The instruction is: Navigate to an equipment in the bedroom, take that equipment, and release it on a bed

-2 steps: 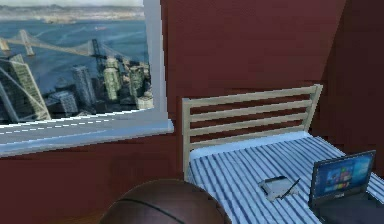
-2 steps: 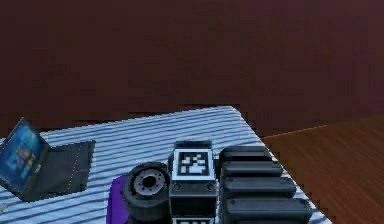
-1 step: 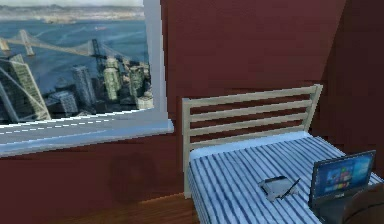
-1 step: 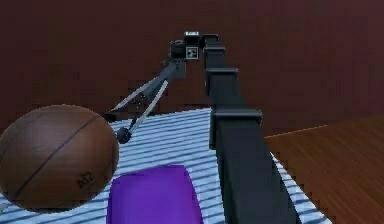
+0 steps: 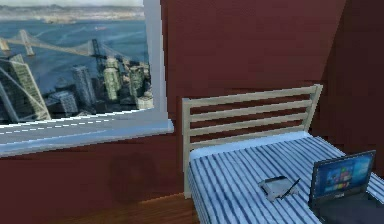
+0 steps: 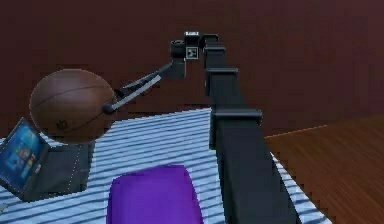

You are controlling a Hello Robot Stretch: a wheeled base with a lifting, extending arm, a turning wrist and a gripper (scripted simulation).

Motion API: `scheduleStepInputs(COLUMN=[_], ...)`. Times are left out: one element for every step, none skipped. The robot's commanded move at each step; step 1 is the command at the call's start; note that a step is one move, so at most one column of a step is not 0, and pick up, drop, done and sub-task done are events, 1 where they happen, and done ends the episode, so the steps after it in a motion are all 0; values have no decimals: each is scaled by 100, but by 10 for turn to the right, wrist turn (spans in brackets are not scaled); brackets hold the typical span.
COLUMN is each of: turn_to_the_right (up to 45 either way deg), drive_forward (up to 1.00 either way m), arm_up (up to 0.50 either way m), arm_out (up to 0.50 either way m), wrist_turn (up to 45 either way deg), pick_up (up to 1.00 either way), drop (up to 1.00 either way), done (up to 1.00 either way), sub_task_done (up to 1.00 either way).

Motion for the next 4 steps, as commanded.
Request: scheduleStepInputs(turn_to_the_right=[0, 0, 0, 0], drive_forward=[0, 0, 0, 0], arm_up=[-22, -32, 0, 10], arm_out=[0, 0, 0, 0], wrist_turn=[0, 0, 0, 0], pick_up=[0, 0, 0, 0], drop=[0, 0, 100, 0], done=[0, 0, 0, 0], sub_task_done=[0, 0, 0, 0])
